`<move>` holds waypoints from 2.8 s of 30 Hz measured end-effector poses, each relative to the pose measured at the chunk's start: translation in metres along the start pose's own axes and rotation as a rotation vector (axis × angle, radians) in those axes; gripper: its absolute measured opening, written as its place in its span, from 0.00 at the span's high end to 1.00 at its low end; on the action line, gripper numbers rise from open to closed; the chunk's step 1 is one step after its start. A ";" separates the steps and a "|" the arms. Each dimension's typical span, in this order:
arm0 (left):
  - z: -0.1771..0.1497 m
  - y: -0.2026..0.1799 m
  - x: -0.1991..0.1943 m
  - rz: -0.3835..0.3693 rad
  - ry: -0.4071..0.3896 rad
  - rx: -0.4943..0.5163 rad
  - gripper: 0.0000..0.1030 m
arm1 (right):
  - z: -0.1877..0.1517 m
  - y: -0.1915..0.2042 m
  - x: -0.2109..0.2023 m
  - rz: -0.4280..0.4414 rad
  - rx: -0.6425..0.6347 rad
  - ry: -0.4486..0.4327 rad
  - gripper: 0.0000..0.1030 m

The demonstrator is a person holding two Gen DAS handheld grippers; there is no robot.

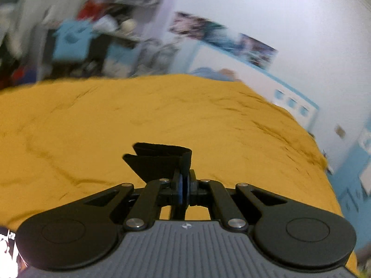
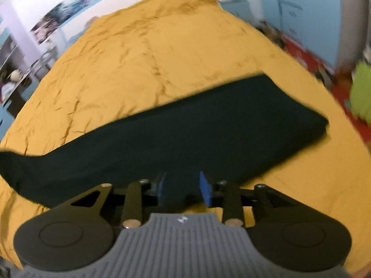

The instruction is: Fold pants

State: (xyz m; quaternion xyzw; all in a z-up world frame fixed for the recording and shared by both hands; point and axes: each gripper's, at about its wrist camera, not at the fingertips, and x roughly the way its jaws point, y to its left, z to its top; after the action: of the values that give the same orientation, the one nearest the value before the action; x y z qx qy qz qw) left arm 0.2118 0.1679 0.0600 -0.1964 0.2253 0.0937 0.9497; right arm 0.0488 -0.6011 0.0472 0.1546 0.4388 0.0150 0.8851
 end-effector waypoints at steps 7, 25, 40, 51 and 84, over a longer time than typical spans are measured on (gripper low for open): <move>-0.049 -0.146 -0.013 -0.074 -0.013 0.332 0.97 | 0.010 0.016 0.014 0.137 -0.051 -0.032 0.64; -0.259 -0.223 0.034 -0.471 0.617 0.480 0.81 | -0.017 0.030 0.030 0.287 -0.063 0.053 0.63; -0.222 -0.211 0.033 -0.469 0.520 0.575 0.80 | 0.010 0.067 0.073 0.435 0.001 0.127 0.76; -0.273 -0.226 0.030 -0.522 0.498 0.803 0.60 | 0.010 0.087 0.106 0.455 0.015 0.184 0.87; -0.259 -0.212 0.066 -0.560 0.736 0.509 0.98 | 0.008 0.077 0.168 0.546 0.252 0.312 0.73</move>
State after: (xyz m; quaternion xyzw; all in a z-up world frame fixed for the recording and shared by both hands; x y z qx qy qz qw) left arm 0.2251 -0.1256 -0.1137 -0.0322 0.4985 -0.2964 0.8140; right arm 0.1668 -0.5024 -0.0552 0.3704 0.5097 0.2207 0.7445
